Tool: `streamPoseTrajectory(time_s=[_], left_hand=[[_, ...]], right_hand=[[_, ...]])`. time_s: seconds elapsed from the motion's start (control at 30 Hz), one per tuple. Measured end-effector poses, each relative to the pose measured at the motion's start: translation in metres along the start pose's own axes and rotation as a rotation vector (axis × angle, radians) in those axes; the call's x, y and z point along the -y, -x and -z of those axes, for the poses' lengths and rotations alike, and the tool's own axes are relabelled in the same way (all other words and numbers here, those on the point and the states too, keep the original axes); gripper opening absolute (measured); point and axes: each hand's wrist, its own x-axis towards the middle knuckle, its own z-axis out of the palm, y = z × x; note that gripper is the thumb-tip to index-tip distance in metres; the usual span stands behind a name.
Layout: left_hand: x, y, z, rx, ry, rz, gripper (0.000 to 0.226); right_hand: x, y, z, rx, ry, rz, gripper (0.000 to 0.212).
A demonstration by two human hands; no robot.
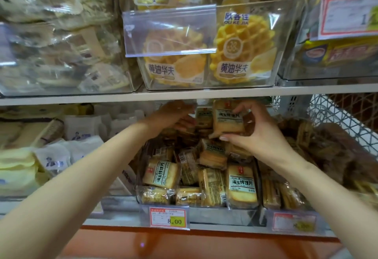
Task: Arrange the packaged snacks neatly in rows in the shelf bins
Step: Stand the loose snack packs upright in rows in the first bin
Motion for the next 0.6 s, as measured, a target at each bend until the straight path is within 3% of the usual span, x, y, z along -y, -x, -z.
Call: streamPoseTrajectory(time_s=[0.07,0.17,0.3,0.43,0.5,0.6], left_hand=[[-0.006,0.015,-0.01,0.135,0.141,0.058,0.024],[-0.007,0.025,-0.01,0.103,0.277,0.009,0.018],[-0.003,0.033,-0.003,0.13,0.23,0.003,0.027],[0.006,0.018,0.007,-0.17,0.201,0.047,0.023],[0.009,0.004,0.015,-0.33,0.166,0.08,0.007],[0.018,-0.023,0.013,-0.405,0.039,0.143,0.019]], right_hand=[[0.006,-0.005,-0.013,-0.018,0.071,0.05,0.053],[0.008,-0.01,-0.027,-0.016,0.072,0.044,0.051],[0.004,-0.012,-0.035,0.067,0.103,0.074,0.052],[-0.008,-0.016,-0.021,0.097,0.325,0.138,0.053],[-0.017,-0.018,-0.007,-0.028,0.281,0.09,0.042],[-0.033,-0.02,0.009,-0.2,0.18,0.036,0.022]])
